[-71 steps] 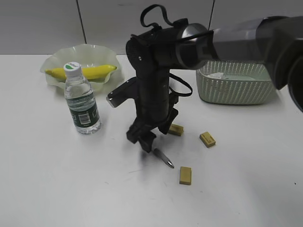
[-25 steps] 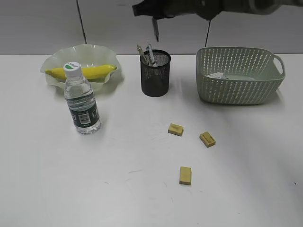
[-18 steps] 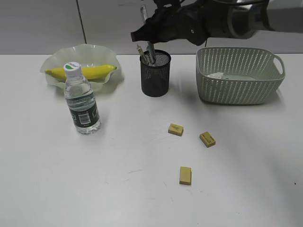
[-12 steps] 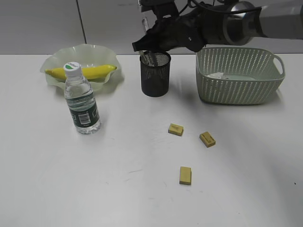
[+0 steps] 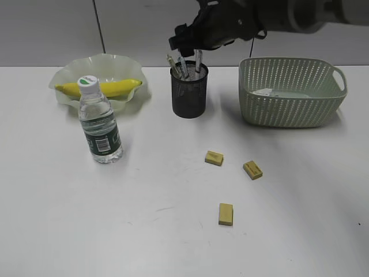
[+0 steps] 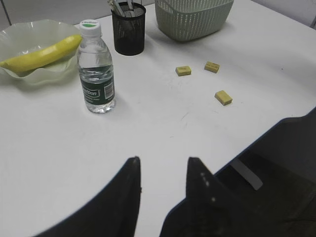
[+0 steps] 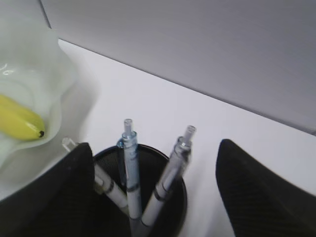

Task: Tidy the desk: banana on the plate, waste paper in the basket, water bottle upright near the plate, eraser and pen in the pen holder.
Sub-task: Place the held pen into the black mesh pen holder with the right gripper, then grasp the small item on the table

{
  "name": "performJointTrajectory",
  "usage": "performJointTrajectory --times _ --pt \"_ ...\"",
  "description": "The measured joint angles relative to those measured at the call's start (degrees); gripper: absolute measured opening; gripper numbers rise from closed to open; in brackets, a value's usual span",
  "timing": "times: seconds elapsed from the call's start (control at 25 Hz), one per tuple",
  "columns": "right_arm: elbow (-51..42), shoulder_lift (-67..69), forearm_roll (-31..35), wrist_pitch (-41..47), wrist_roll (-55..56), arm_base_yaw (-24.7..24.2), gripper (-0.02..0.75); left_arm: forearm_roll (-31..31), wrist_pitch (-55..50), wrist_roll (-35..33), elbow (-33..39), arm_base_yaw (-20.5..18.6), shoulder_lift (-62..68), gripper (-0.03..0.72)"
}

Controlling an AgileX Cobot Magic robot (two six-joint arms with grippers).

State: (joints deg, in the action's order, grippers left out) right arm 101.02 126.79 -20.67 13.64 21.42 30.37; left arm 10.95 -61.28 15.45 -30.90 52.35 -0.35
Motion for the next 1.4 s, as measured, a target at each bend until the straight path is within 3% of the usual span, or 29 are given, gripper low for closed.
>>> performJointTrajectory --times 0.16,0.52,0.76,1.0,1.4 --pt "0.0 -6.2 0.22 13.33 -0.73 0.0 0.604 -0.05 0.0 0.0 0.0 0.0 0.0 0.24" --pt "0.05 -22.47 4.8 39.94 -13.41 0.0 0.545 -0.05 0.0 0.0 0.0 0.0 0.0 0.241" --pt "-0.02 -33.77 16.41 53.46 -25.81 0.0 0.505 -0.05 0.0 0.0 0.0 0.0 0.0 0.241" --pt "-9.63 -47.09 24.11 55.33 -30.57 0.0 0.495 -0.04 0.0 0.0 0.0 0.0 0.0 0.241" --pt "-43.95 -74.98 24.44 52.59 -30.86 0.0 0.494 0.01 0.0 0.0 0.0 0.0 0.0 0.241"
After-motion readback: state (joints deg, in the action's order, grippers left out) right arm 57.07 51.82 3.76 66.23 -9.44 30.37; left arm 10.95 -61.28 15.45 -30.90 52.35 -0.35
